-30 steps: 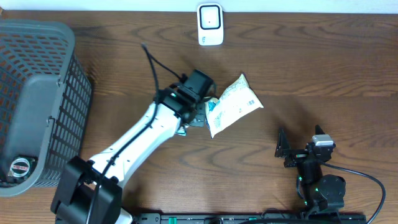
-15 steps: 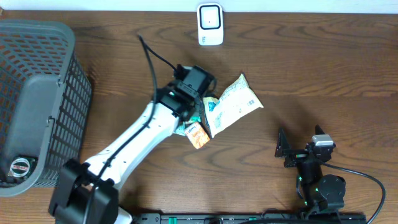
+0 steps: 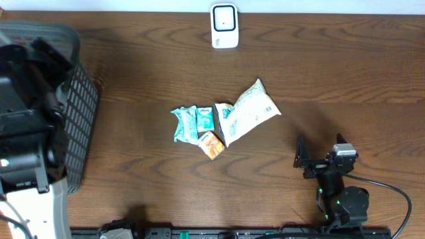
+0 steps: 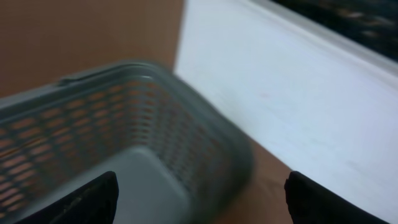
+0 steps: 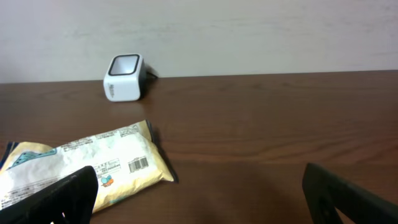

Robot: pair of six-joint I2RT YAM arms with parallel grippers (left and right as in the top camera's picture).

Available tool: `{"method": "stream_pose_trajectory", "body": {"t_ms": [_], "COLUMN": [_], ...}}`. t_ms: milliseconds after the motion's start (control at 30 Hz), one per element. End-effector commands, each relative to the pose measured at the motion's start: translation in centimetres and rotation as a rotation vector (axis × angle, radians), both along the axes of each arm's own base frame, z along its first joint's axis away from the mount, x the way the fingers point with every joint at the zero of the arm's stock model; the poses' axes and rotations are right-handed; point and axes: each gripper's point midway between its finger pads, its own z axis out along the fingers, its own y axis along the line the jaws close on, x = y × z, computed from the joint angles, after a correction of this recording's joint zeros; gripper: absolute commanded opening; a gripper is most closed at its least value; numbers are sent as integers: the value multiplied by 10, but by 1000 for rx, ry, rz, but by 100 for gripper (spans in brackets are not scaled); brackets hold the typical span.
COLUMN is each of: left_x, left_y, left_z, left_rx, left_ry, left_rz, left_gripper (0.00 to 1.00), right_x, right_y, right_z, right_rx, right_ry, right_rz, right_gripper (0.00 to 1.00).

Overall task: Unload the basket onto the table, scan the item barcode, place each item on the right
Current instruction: 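Retract the left gripper into the basket toward the green Zam-Buk tin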

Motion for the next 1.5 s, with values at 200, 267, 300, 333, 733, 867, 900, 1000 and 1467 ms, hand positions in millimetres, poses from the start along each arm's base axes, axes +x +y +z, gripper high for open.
{"method": "stream_pose_trajectory", "body": {"t_ms": [200, 267, 300, 333, 733, 867, 900, 1000, 1467], "left_x": [-47, -58, -63, -69, -111, -110, -109, -104, -115], "left_y": [129, 144, 150, 156, 169, 171, 172, 171, 169], "left_z": [-122, -149, -161, -176, -297, -322, -325, -336, -378], "left_rx": [-201, -270, -300, -335, -504, -497, -486, -485, -515], "left_ry": [401, 468, 499, 542, 788, 779, 778, 771, 758], "left_rz": [443, 515, 545, 577, 689, 654, 643, 597, 589], "left_gripper": [85, 85, 85, 85, 85, 85, 85, 85, 84], "right_x": [0, 0, 0, 0, 0, 0, 0, 0, 0], "right_y": [0, 0, 0, 0, 0, 0, 0, 0, 0], "right_z": [-1, -1, -1, -1, -1, -1, -1, -1, -1], "right_rx": [-6, -6, -6, -6, -6, -6, -6, -6, -6], "right_ry": [0, 0, 0, 0, 1, 1, 0, 0, 0], "right_rz": [2, 2, 2, 2, 2, 2, 2, 2, 2], "right_gripper": [99, 99, 99, 99, 99, 99, 99, 99, 99]}}
